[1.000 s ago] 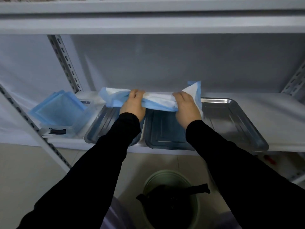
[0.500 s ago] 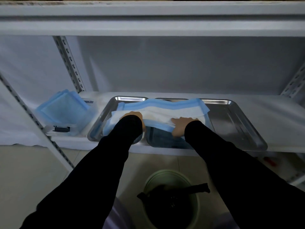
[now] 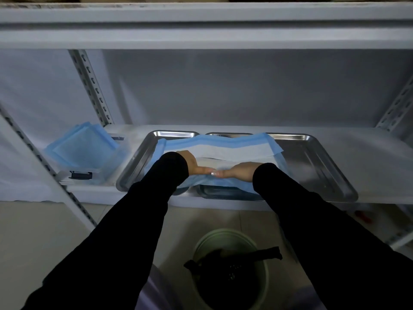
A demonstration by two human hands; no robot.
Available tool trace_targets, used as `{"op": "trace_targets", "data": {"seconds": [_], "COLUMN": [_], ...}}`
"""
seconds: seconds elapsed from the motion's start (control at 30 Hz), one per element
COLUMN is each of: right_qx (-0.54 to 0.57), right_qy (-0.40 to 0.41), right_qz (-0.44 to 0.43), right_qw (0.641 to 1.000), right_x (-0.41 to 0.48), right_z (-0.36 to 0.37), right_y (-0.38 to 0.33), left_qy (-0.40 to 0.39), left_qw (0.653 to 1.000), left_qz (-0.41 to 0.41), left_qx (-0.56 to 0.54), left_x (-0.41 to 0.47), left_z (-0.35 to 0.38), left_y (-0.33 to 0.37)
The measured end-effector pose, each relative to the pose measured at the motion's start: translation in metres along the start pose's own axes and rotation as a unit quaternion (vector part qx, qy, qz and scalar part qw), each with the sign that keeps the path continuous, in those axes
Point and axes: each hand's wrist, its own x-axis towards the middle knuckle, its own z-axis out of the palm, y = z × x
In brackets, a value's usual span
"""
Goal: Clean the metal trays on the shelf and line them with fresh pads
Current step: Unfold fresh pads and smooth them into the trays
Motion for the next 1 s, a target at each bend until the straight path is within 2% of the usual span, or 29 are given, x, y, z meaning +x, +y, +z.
{"op": "trace_targets", "data": {"seconds": [0.1, 0.17, 0.33, 0.5, 0.7, 1.0], "right_qx": [-0.052, -0.111, -0.183, -0.176, -0.184, -0.176], "right_qy": [-0.007, 0.017, 0.082, 0.053, 0.057, 0.072], "right_qz": [0.076, 0.092, 0.038, 0.004, -0.033, -0.036], "right_qw": [0.996, 0.989, 0.979, 0.983, 0.981, 0.981], "right_x": [-0.010, -0.008, 0.006, 0.020, 0.039, 0.047], "right_z": [-0.011, -0.015, -0.007, 0.001, 0.003, 0.000], "right_y": [-0.010, -0.013, -0.014, -0.004, 0.000, 0.008], "left_qy": [0.001, 0.024, 0.112, 0.157, 0.161, 0.084], "left_qw": [0.997, 0.995, 0.986, 0.980, 0.979, 0.993], "left_qz": [-0.033, -0.041, -0.043, -0.042, -0.041, -0.067], "left_qx": [-0.066, -0.090, -0.114, -0.114, -0.122, -0.048], "left_x": [0.006, 0.010, 0.020, 0.034, 0.063, 0.099], "left_z": [0.001, 0.001, -0.008, -0.011, 0.008, 0.019], "left_y": [-0.004, -0.004, -0.008, -0.005, -0.002, 0.005]}}
